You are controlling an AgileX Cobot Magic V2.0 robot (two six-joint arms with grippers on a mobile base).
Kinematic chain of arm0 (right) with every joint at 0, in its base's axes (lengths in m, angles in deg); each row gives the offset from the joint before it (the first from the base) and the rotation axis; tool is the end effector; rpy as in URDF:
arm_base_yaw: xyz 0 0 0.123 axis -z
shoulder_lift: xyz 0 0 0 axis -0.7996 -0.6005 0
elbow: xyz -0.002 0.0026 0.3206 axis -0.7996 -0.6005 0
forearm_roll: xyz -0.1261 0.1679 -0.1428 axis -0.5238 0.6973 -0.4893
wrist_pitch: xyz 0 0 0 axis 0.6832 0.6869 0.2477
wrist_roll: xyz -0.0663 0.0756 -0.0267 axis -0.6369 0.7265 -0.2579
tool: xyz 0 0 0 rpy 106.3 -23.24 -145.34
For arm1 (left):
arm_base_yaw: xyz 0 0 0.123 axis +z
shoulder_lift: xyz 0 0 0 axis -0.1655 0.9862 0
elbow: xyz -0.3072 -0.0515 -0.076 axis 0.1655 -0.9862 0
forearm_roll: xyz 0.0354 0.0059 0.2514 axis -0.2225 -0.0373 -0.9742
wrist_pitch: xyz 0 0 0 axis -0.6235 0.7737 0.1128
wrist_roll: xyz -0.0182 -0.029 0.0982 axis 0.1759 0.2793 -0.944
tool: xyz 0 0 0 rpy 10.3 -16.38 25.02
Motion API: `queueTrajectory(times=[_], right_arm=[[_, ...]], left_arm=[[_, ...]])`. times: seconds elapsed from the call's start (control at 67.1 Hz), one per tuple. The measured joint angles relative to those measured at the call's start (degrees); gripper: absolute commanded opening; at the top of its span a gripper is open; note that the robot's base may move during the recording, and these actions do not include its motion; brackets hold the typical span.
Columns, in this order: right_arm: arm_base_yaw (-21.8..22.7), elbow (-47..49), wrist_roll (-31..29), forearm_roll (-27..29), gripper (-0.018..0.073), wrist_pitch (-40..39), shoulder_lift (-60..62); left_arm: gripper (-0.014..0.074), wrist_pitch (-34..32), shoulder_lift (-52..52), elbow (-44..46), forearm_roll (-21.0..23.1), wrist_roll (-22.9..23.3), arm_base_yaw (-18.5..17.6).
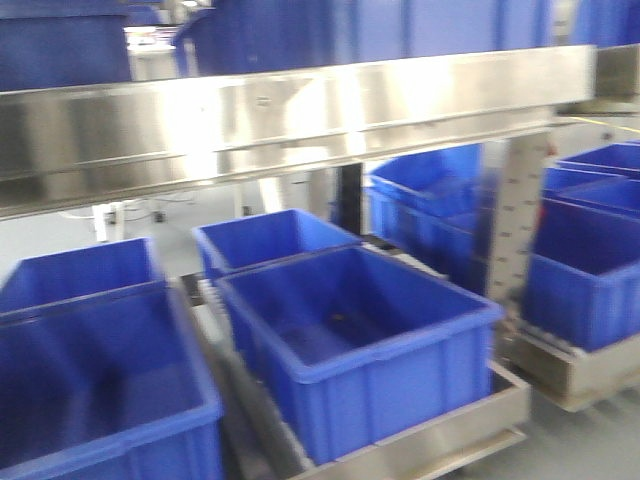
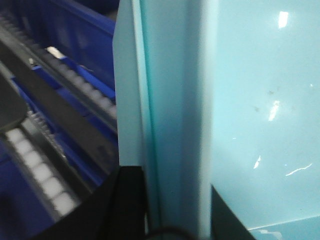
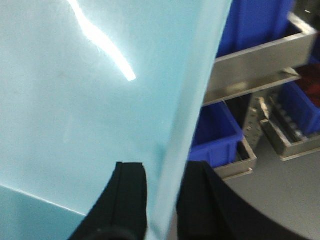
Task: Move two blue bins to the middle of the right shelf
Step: 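Turn the base away from the shelf still holding the teal bin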
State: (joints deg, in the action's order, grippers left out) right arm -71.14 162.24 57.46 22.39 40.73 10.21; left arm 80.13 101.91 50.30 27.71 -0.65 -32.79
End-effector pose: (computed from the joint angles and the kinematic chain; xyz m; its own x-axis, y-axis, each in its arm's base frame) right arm 0.2378 0.0867 0.4942 -0.5841 -0.0128 -0.8116 -0.2808 0.9413 0.1872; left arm 0.2798 -0.1168 0.5271 -0.4457 0.0172 -0.8950 0.3019 0.9441 -0.1322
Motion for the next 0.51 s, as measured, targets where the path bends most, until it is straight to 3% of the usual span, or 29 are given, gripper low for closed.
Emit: queueTrajectory(times=[0.507], right_arm=[[0.0,0.0,0.0,0.0,-0.0154,0.4,0.0]], left_arm=[[-0.0111,0.3,0.0,0.0,0.0,0.0,0.0]])
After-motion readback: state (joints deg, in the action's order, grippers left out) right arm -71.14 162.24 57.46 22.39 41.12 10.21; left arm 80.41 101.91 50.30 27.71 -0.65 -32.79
